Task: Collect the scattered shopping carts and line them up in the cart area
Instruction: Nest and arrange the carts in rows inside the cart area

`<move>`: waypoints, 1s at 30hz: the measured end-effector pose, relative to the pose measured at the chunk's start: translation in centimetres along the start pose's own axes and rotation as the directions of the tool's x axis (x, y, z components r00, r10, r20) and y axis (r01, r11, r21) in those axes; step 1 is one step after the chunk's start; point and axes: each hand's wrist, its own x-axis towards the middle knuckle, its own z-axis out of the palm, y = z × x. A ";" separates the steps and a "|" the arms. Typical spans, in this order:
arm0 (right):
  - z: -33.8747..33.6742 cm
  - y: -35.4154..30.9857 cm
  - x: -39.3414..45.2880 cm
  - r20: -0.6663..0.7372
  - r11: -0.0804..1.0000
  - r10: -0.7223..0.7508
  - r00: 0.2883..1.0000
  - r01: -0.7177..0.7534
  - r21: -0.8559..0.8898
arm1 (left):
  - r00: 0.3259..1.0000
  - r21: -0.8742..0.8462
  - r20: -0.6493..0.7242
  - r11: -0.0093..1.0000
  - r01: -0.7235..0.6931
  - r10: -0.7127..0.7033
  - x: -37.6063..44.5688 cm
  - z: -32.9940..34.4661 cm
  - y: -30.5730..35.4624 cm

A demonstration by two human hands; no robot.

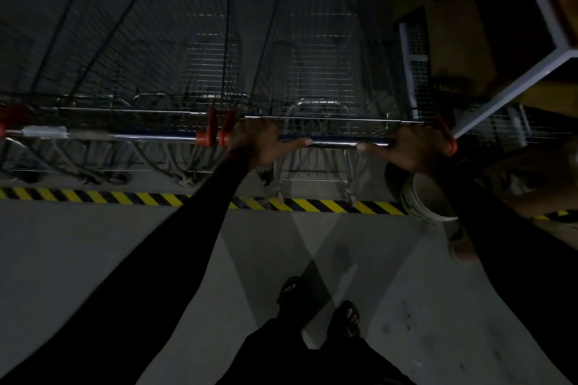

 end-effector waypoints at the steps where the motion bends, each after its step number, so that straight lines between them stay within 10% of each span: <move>1: -0.3 -0.2 -0.2 0.013 1.000 -0.008 1.000 0.008 0.002 | 1.000 0.004 -0.004 1.000 0.005 -0.005 -0.2 -0.3 0.2; 30: 1.3 1.5 3.7 0.114 0.987 0.058 0.992 -0.074 0.142 | 0.998 -0.076 -0.058 0.996 -0.038 0.033 1.9 -0.8 -0.1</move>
